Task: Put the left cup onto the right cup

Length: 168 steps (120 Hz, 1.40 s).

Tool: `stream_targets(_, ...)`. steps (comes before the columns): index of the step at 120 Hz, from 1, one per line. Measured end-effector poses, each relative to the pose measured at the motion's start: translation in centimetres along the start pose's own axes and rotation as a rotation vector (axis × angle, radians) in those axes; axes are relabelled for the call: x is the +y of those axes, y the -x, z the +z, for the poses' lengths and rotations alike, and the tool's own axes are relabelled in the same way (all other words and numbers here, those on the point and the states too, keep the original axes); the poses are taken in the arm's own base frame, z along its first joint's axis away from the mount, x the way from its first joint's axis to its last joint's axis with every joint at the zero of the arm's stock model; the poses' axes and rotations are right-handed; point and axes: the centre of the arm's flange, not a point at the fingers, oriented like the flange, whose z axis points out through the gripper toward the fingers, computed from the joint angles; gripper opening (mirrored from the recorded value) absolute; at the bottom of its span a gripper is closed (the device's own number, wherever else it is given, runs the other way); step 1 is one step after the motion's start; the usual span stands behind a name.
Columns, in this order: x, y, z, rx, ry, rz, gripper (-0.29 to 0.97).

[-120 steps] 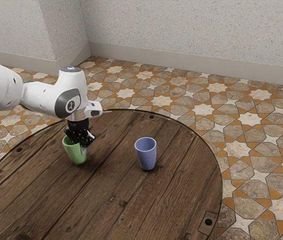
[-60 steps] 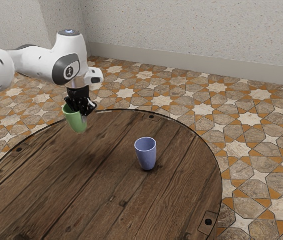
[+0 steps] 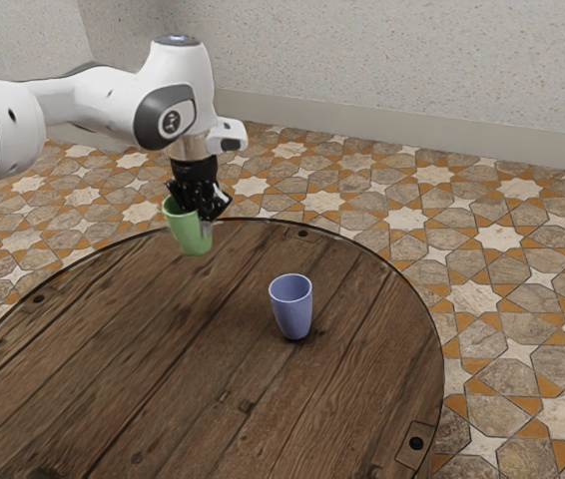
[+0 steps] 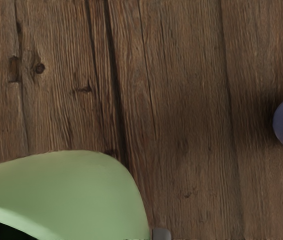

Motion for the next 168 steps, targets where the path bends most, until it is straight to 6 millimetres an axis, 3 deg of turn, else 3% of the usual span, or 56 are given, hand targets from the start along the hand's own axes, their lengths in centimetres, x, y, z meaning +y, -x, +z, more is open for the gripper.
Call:
stream_targets(100,13.4,0.7,-1.1,0.010,0.019,0.091,-0.11)
stream_targets(168,13.5,-3.2,-0.8,0.007,0.004,0.032,-0.11)
